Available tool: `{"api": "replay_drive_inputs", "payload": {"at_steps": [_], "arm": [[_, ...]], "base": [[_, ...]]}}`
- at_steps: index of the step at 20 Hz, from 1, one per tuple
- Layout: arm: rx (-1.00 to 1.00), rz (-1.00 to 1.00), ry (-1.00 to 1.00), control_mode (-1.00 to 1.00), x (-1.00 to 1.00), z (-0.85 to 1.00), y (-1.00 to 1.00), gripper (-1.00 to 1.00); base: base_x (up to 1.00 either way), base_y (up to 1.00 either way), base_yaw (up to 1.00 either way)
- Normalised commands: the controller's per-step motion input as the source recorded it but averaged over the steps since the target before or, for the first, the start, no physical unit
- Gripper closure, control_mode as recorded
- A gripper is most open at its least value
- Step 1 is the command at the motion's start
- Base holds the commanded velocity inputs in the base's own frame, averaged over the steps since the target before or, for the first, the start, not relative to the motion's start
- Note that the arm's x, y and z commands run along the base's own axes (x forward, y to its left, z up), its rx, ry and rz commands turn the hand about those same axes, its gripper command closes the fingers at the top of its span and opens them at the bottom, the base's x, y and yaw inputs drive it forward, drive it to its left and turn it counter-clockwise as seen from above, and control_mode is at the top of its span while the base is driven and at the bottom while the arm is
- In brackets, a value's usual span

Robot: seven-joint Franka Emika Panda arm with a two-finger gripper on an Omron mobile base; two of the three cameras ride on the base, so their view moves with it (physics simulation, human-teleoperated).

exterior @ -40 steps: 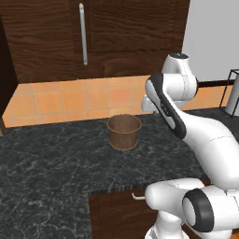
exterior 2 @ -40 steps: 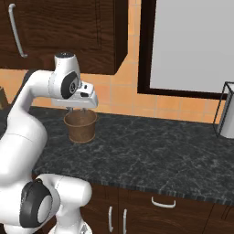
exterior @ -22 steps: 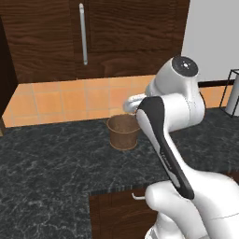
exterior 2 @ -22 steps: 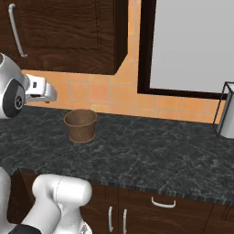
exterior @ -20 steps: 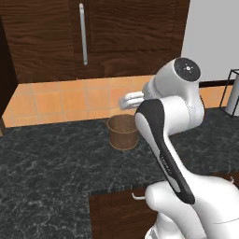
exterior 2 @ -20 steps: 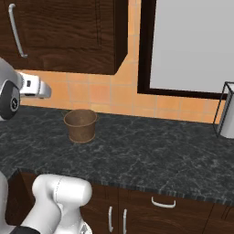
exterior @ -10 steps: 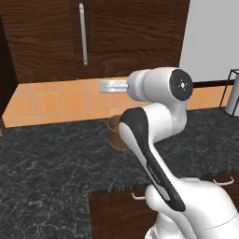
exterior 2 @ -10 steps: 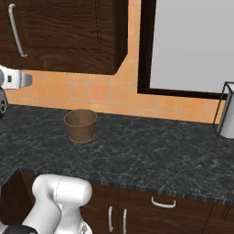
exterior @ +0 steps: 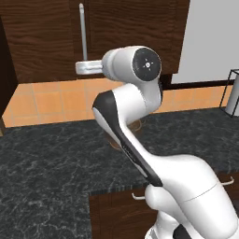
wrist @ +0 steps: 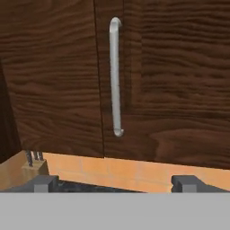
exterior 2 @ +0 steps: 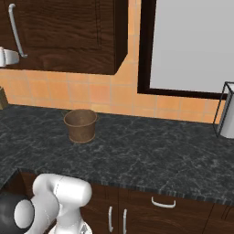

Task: Open the cabinet, pick up the bread from the cabinet and place it in the basket. Then move the basket to the dining counter.

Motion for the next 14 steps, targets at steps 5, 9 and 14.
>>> {"api": "replay_drive_inputs", "payload": {"at_steps": [5,9,14], "arm": [[-0.06,-0.01,0.01,-1.00,0.34,0.23,0.11,-1.00],[0.00,0.00,-0.01,-1.00,0.37,0.00,0.00,-1.00],[0.00,0.00,-0.07,-1.00,0.45,-0.03,0.00,-1.00]], "base": [[0.00,0.00,0.00],[0.00,0.00,0.00],[0.00,0.00,0.00]]}}
